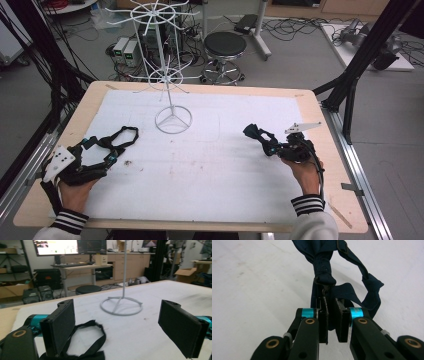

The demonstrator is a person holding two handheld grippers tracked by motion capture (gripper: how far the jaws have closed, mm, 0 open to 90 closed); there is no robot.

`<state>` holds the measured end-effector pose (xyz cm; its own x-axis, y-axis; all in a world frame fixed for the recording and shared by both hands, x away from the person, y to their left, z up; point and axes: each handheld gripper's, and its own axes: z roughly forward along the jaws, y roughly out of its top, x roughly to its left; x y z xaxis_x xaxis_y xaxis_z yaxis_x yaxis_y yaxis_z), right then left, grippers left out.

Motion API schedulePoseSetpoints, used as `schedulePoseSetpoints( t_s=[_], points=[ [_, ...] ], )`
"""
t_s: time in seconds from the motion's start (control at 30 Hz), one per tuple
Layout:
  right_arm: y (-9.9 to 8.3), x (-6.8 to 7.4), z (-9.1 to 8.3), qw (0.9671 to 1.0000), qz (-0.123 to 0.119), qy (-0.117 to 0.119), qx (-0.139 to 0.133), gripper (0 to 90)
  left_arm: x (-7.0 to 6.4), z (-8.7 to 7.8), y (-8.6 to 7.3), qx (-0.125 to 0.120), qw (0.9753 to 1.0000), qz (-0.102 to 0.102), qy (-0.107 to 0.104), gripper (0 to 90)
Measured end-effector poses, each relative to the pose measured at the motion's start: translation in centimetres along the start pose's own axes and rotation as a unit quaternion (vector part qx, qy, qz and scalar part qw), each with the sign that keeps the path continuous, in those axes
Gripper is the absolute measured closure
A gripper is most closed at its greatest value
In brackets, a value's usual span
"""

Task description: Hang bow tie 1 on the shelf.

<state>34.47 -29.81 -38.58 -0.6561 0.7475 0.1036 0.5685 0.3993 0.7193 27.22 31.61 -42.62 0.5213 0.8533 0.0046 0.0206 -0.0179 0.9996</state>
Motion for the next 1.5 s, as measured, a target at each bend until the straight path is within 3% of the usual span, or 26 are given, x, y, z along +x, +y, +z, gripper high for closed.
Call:
schedulePoseSetpoints(
  t_s=[0.1,0.27,0.43,0.5,0.53,0.6,0.63,0.67,0.77,0.8,0.87,0.9,0.97,1.03,1.13,1.2,1.23,1.27,1.37,1.43,1.5],
  points=[
    [0.1,0.4,-0.2,0.9999,-0.011,0.006,-0.011,83.7,-0.2,0.5,1.0,0.004,0.9993,-0.014,-0.034,14.5],
    [0.3,0.7,-1.0,0.9969,-0.021,0.042,-0.063,83.7,-0.6,1.3,2.8,0.014,0.998,-0.009,-0.061,14.5],
    [0.6,1.3,-1.2,0.9935,-0.036,0.06,-0.09,83.7,-1.3,2.4,4.8,0.023,0.9942,-0.004,-0.105,14.5],
    [0.8,1.8,-1.3,0.9912,-0.047,0.073,-0.1,83.7,-1.9,3.2,5.9,0.03,0.9913,0.003,-0.128,14.5],
    [0.9,1.9,-1.2,0.99,-0.054,0.075,-0.106,83.7,-1.9,3.2,5.9,0.03,0.9913,0.003,-0.128,14.5],
    [1.1,2.3,-1.2,0.9869,-0.067,0.086,-0.119,83.7,-2.4,3.7,6.5,0.035,0.9889,0.01,-0.144,14.5],
    [1.3,2.6,-1.2,0.9851,-0.073,0.094,-0.124,83.7,-2.9,4.3,7.0,0.04,0.9852,0.012,-0.166,14.5],
    [1.4,2.8,-1.2,0.984,-0.077,0.1,-0.126,83.7,-2.9,4.3,7.0,0.04,0.9852,0.012,-0.166,14.5],
    [1.9,3.4,-1.1,0.9793,-0.081,0.12,-0.142,83.7,-3.7,5.2,7.7,0.047,0.9799,0.017,-0.193,14.5],
    [1.9,3.4,-1.1,0.9793,-0.081,0.12,-0.142,83.7,-4.0,5.5,7.8,0.049,0.9783,0.019,-0.201,14.5],
    [2.3,4.0,-1.0,0.9775,-0.087,0.126,-0.145,83.7,-4.5,6.1,8.1,0.052,0.974,0.019,-0.22,14.5],
    [2.9,4.6,-0.8,0.9749,-0.1,0.133,-0.148,83.7,-4.8,6.4,8.3,0.056,0.9714,0.021,-0.23,14.5],
    [3.0,4.8,-0.7,0.9742,-0.104,0.135,-0.148,83.7,-5.3,7.0,8.5,0.062,0.9669,0.023,-0.246,14.5],
    [3.6,5.7,-0.5,0.9697,-0.122,0.147,-0.153,83.7,-5.6,7.3,8.8,0.068,0.963,0.027,-0.259,14.5],
    [4.1,6.5,-0.2,0.9684,-0.135,0.148,-0.148,83.7,-6.2,7.9,9.3,0.075,0.9573,0.031,-0.278,14.5],
    [4.3,7.1,0.1,0.9679,-0.142,0.149,-0.144,83.7,-6.6,8.3,9.6,0.081,0.9526,0.04,-0.291,14.5],
    [4.4,7.4,0.2,0.9672,-0.147,0.149,-0.144,83.7,-7.0,8.7,9.9,0.087,0.948,0.045,-0.303,14.5],
    [4.4,7.6,0.3,0.9659,-0.151,0.152,-0.145,83.7,-7.0,8.7,9.9,0.087,0.948,0.045,-0.303,14.5],
    [4.6,8.1,0.5,0.9635,-0.158,0.157,-0.149,83.7,-7.6,9.4,10.2,0.096,0.9418,0.045,-0.319,14.5],
    [4.9,8.6,0.6,0.9598,-0.169,0.163,-0.154,83.7,-7.9,9.7,10.4,0.099,0.9391,0.042,-0.326,14.5],
    [5.0,8.7,0.7,0.9586,-0.172,0.165,-0.156,83.7,-8.4,10.1,10.6,0.101,0.9357,0.041,-0.336,14.5]
  ],
)
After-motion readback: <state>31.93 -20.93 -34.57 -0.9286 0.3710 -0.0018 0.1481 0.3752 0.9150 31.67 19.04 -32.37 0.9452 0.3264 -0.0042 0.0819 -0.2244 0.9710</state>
